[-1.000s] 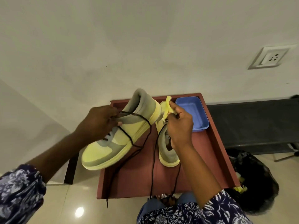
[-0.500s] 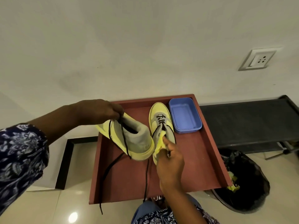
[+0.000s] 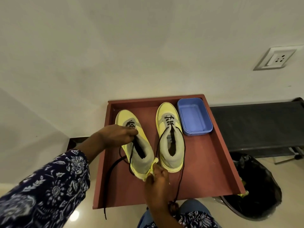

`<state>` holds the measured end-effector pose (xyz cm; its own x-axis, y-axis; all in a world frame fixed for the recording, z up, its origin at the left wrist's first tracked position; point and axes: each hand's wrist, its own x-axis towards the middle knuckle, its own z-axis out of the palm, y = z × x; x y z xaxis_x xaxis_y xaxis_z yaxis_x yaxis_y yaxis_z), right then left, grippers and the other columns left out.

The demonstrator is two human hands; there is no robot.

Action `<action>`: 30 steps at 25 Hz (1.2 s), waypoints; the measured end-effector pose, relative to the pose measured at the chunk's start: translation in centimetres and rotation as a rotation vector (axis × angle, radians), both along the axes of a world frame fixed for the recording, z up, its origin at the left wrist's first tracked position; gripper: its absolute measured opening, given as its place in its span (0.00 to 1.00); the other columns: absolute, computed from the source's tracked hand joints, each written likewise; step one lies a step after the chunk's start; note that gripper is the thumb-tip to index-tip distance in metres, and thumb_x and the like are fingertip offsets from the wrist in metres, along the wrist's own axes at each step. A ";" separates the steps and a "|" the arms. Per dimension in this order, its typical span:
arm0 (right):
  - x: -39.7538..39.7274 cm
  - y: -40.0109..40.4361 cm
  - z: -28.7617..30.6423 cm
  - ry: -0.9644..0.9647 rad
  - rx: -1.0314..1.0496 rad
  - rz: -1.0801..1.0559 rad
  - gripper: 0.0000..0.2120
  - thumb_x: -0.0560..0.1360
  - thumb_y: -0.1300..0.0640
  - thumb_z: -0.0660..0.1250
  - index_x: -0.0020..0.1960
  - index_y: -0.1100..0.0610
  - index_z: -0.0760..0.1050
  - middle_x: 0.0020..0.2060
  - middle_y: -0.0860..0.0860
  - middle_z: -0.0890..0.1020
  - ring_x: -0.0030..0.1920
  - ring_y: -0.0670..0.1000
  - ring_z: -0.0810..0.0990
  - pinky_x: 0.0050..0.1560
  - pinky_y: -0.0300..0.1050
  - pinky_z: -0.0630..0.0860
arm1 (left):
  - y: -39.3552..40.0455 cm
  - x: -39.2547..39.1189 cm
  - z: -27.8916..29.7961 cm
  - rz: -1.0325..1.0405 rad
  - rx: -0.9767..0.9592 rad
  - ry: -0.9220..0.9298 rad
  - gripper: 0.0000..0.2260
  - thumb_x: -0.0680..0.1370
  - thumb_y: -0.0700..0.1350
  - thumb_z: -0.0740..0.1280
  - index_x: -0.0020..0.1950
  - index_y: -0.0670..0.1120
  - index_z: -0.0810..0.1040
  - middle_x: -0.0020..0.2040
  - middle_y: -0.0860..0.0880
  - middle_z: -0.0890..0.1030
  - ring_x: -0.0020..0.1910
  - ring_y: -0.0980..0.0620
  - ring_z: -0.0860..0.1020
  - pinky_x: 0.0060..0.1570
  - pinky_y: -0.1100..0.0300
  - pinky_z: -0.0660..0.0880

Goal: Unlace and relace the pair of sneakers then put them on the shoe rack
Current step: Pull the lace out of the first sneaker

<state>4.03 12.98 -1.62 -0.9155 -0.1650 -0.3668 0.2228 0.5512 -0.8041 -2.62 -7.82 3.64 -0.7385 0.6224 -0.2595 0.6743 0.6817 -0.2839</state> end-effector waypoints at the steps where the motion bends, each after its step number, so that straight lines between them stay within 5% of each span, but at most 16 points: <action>1: 0.0 -0.2 -0.3 -0.004 0.022 0.023 0.21 0.78 0.65 0.57 0.70 0.56 0.66 0.64 0.52 0.69 0.63 0.48 0.70 0.52 0.25 0.57 | 0.2 0.2 -0.5 0.023 0.043 0.000 0.14 0.54 0.39 0.81 0.35 0.43 0.83 0.43 0.47 0.82 0.36 0.53 0.82 0.20 0.63 0.75; 6: -0.1 -0.9 -1.8 -0.003 0.033 -0.002 0.23 0.77 0.67 0.57 0.71 0.60 0.64 0.69 0.55 0.66 0.68 0.52 0.67 0.60 0.29 0.58 | -0.2 2.0 -3.1 0.165 0.263 0.163 0.23 0.60 0.36 0.78 0.53 0.39 0.79 0.59 0.45 0.72 0.52 0.46 0.79 0.34 0.56 0.82; 11: -0.3 0.1 -2.2 -0.014 -0.019 -0.067 0.21 0.76 0.66 0.60 0.68 0.57 0.69 0.64 0.53 0.75 0.64 0.53 0.74 0.62 0.39 0.67 | -1.5 5.9 -4.3 0.346 0.320 0.179 0.34 0.65 0.37 0.71 0.68 0.43 0.63 0.67 0.47 0.66 0.55 0.41 0.75 0.42 0.52 0.81; 15: -0.1 0.6 -2.1 -0.089 -0.040 -0.160 0.19 0.75 0.65 0.63 0.65 0.57 0.72 0.59 0.53 0.79 0.58 0.53 0.77 0.54 0.37 0.69 | 0.7 7.9 -4.6 0.711 0.546 0.253 0.25 0.71 0.41 0.69 0.67 0.42 0.68 0.65 0.40 0.73 0.55 0.38 0.76 0.45 0.47 0.80; 20: 0.3 -0.4 -2.0 -0.048 -0.117 -0.258 0.20 0.74 0.66 0.64 0.65 0.56 0.72 0.60 0.53 0.78 0.59 0.53 0.76 0.60 0.44 0.72 | 6.4 8.1 -5.9 0.605 0.850 0.079 0.17 0.73 0.51 0.61 0.56 0.42 0.79 0.50 0.45 0.81 0.51 0.53 0.75 0.48 0.68 0.71; 26: 0.1 -2.0 -1.8 0.019 -0.065 -0.270 0.14 0.74 0.66 0.65 0.59 0.63 0.72 0.58 0.57 0.74 0.59 0.55 0.73 0.52 0.35 0.64 | 6.1 7.5 -6.3 0.742 1.037 -0.072 0.21 0.72 0.56 0.61 0.49 0.41 0.83 0.46 0.45 0.84 0.46 0.51 0.80 0.45 0.62 0.74; 30: 0.3 -1.7 -3.6 -0.011 -0.029 -0.311 0.10 0.73 0.67 0.65 0.54 0.63 0.75 0.54 0.58 0.79 0.56 0.58 0.77 0.54 0.42 0.70 | 5.7 6.9 -5.8 0.788 1.056 -0.155 0.16 0.72 0.51 0.67 0.52 0.41 0.83 0.47 0.43 0.83 0.45 0.46 0.81 0.45 0.53 0.78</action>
<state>4.37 11.28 -5.23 -0.9195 0.1124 -0.3766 0.3865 0.4320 -0.8148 4.33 -2.15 -2.11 -0.9994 -0.0029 -0.0331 -0.0241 0.7473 0.6641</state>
